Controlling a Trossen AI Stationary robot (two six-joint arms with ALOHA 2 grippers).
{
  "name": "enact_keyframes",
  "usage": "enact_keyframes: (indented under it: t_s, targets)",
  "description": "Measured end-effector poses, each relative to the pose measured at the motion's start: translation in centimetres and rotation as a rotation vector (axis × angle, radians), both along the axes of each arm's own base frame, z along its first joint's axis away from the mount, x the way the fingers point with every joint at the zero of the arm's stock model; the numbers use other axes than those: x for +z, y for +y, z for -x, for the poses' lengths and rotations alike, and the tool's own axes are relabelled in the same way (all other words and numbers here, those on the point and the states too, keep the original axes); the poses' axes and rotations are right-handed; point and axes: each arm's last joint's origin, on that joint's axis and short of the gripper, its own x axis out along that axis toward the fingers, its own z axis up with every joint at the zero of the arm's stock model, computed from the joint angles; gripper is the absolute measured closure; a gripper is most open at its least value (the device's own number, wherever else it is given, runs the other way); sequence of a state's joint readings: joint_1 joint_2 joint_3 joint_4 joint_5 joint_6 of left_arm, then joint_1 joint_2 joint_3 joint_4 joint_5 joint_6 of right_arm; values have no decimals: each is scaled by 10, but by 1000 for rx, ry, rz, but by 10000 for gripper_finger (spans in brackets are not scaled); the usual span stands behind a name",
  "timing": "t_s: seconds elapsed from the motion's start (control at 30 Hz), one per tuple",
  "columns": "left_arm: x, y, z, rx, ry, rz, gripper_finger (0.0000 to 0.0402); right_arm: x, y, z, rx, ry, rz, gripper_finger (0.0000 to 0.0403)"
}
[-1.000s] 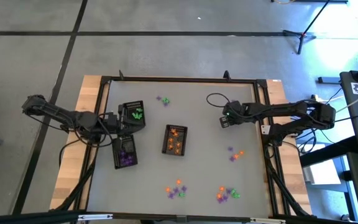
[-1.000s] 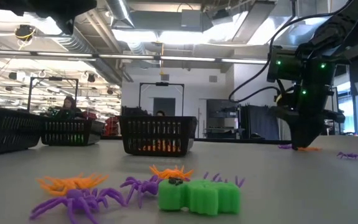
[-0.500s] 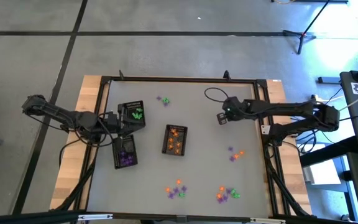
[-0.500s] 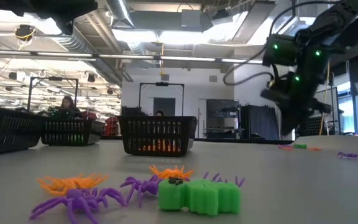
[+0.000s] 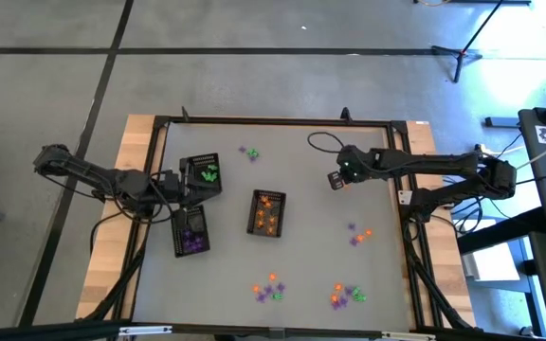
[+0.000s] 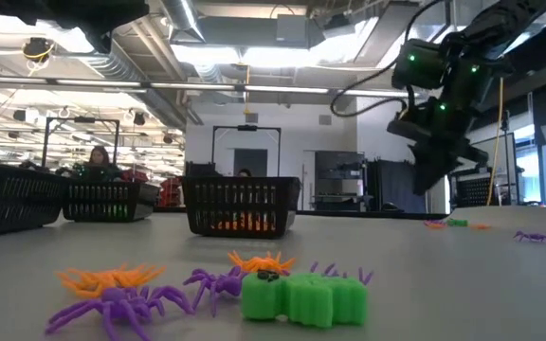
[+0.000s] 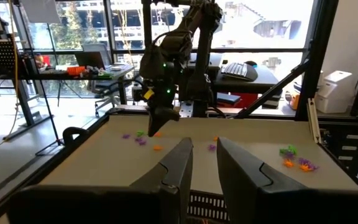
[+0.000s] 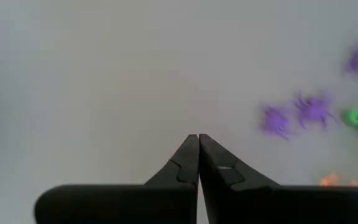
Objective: Sort Halloween decoration
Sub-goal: Put the orange spider toy into the bottom right black basket
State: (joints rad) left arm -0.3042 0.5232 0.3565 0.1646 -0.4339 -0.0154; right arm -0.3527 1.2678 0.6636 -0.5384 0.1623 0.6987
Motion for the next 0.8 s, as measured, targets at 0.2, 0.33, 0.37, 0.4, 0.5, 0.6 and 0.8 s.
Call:
enact_keyframes:
  t_s: [0.2, 0.33, 0.37, 0.4, 0.5, 0.6, 0.8]
  targets:
    - [0, 0, 0, 0, 0, 0, 334, -21, 1, 1, 9, 43, -48, 393]
    - [0, 0, 0, 0, 0, 0, 334, -36, 3, 4, 25, 67, -78, 386]
    - [0, 0, 0, 0, 0, 0, 334, -39, 3, 4, 43, 76, -70, 379]
    - [0, 0, 0, 0, 0, 0, 334, -41, 3, 4, 53, 75, -60, 371]
    - [0, 0, 0, 0, 0, 0, 334, -45, 3, 5, 60, 58, -41, 340]
    - [0, 0, 0, 0, 0, 0, 334, -46, 3, 4, 61, 32, -30, 302]
    - [0, 0, 0, 9, 0, -1, 334, -46, 2, 4, 47, 28, -24, 252]
